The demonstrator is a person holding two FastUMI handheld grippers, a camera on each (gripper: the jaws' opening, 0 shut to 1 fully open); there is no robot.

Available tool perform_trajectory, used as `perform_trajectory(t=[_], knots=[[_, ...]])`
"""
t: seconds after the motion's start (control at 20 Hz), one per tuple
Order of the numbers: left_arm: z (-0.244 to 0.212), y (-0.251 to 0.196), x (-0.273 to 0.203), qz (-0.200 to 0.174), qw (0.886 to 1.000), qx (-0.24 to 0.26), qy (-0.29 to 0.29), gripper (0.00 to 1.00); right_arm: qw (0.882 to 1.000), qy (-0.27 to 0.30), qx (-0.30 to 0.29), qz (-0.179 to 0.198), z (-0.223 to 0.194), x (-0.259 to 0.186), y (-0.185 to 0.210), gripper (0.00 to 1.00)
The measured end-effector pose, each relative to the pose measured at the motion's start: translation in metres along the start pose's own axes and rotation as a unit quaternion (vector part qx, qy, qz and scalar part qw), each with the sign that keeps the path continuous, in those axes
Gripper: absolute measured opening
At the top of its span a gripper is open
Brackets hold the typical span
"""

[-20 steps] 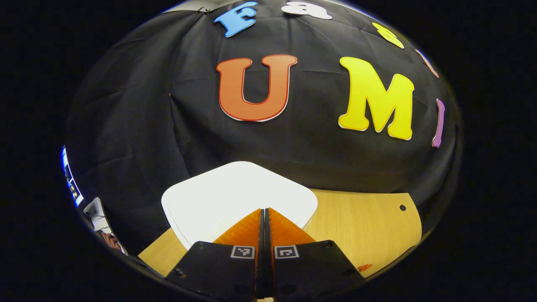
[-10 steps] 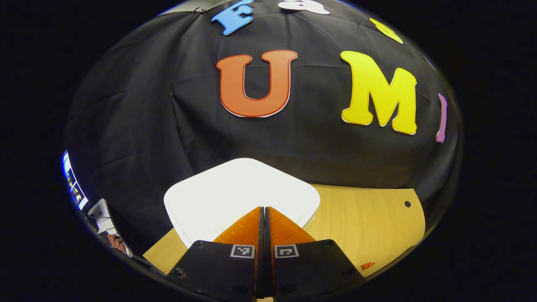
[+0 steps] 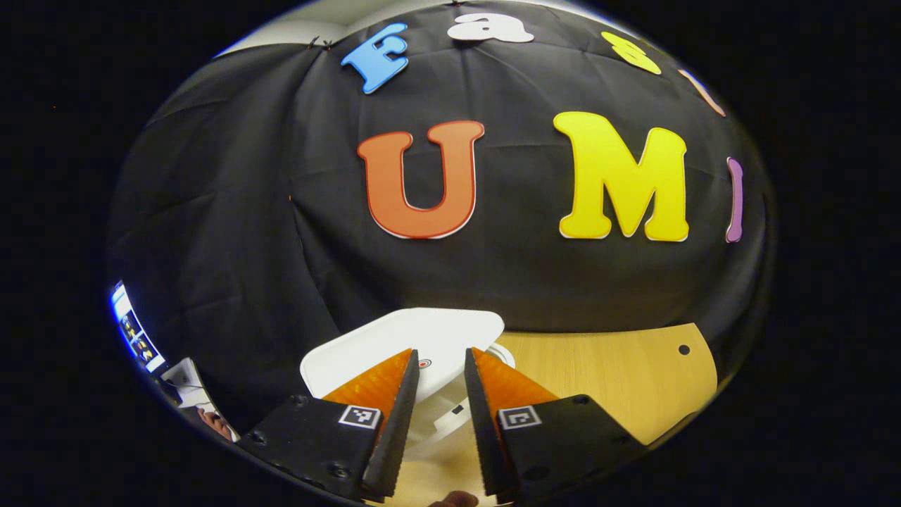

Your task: Press the lid of the desktop garbage bin to open it, pick up the crumpled paper on the desktop and throw it into the bin, then pick up the pop can on the desktop and drop it into the bin, and finally close the garbage bin lid.

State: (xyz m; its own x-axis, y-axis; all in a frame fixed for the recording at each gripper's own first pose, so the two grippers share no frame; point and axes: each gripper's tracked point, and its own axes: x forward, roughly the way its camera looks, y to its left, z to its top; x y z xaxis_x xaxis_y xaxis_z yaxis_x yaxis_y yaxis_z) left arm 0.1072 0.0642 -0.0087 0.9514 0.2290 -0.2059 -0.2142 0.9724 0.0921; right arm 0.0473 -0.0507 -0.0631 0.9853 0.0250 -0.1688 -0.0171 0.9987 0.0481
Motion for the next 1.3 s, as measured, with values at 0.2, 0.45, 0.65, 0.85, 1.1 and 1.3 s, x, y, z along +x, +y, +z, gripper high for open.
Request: perform_trajectory(t=[0.2,0.45,0.65,0.85,1.1,1.3], knots=[[0.01,-0.017,-0.027,-0.003,1.0,-0.016,-0.018,0.72,1.0,0.005,0.0,0.008,-0.009,-0.002,-0.028,0.94],[-0.014,-0.045,-0.059,-0.019,0.998,-0.058,0.007,0.78,0.998,0.014,-0.02,0.058,-0.025,-0.007,-0.042,0.94],[-0.051,-0.06,-0.08,-0.025,0.997,-0.07,0.02,1.0,0.995,0.043,-0.03,0.079,-0.055,-0.007,-0.053,0.94],[-0.103,-0.075,-0.099,-0.061,0.995,-0.051,0.053,1.0,0.993,0.096,-0.018,0.063,-0.099,0.001,-0.062,0.94],[-0.156,-0.092,-0.112,-0.12,0.989,0.004,0.083,1.0,0.983,0.177,0.024,0.033,-0.152,0.02,-0.054,0.96],[-0.202,-0.097,-0.117,-0.149,0.98,0.029,0.128,1.0,0.974,0.227,0.016,0.01,-0.199,0.041,-0.044,0.96]])
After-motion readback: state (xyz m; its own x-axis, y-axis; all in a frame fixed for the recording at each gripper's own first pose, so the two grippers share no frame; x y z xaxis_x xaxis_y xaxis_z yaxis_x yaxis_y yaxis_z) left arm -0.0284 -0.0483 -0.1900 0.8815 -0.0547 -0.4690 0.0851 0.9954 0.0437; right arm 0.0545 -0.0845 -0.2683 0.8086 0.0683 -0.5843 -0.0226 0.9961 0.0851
